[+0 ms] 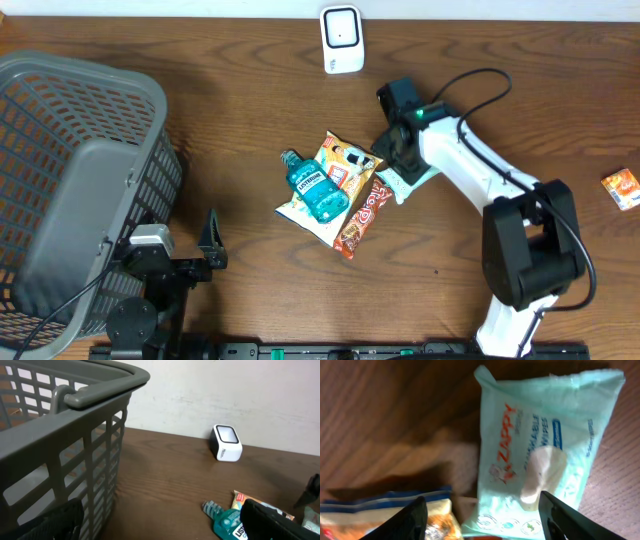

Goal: Scan the item barcode
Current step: 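Lift the green-white wipe pack off the pile with the right gripper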

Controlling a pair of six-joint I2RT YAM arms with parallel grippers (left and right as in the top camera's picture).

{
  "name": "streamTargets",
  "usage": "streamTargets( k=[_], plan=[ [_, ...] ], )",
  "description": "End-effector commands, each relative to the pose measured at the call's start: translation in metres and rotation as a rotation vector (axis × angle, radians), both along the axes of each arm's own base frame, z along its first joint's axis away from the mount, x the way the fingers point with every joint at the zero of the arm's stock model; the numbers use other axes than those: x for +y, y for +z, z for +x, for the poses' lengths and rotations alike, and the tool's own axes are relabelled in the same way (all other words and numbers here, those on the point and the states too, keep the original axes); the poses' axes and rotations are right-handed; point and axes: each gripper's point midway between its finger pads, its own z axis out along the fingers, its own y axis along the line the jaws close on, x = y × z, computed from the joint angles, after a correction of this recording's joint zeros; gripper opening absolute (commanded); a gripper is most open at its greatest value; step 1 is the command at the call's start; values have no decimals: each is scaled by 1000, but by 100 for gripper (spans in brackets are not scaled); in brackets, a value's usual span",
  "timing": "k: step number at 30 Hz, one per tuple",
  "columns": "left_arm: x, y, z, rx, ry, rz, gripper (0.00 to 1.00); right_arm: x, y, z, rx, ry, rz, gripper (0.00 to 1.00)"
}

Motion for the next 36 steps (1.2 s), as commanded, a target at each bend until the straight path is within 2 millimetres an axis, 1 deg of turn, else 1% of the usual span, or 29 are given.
streamTargets(
  k=[1,5,7,8,10,13,15,16,17,19,21,24,26,28,30,33,34,36],
  plan=[
    [1,5,-2,-17,5,-4,100,-3,-1,9,10,-9,-23,65],
    [1,6,-2,-17,5,-4,100,-8,-28,2,95,-27,-24,64],
    [1,5,-2,-17,5,-4,100,-10,-40,-4,140,-34,-23,60],
    [1,6,-2,-17,5,-4,100,-12,-45,-8,166,-38,-22,56],
    [1,6,-2,-17,5,-4,100,-16,-51,-15,207,-44,-30,44],
    [1,6,-2,-17,5,-4,100,-21,-51,-18,221,-51,-44,26],
    [1,6,-2,-17,5,-4,100,-22,-50,-18,222,-40,-43,4],
    [1,5,-2,-17,5,-4,100,-19,-50,-16,218,-15,-27,1],
    [1,6,-2,-17,5,-4,100,-12,-49,-12,204,38,6,1],
    [1,6,-2,-17,5,-4,100,10,-44,1,153,183,126,1],
    [1,5,-2,-17,5,-4,100,27,-32,11,108,285,248,1],
    [1,5,-2,-17,5,-4,100,30,-9,21,54,367,359,1],
    [1,5,-2,-17,5,-4,100,31,12,23,-5,464,441,1],
    [1,6,-2,-17,5,-4,100,36,39,23,-98,620,546,1],
    [1,5,-2,-17,5,-4,100,42,71,14,-210,803,675,1],
    [1,6,-2,-17,5,-4,100,50,120,-9,-397,1014,907,1],
    [1,5,-2,-17,5,-4,100,51,135,-16,-469,1061,985,1],
    [1,5,-2,-17,5,-4,100,50,156,-26,-559,1085,1099,1]
  ],
)
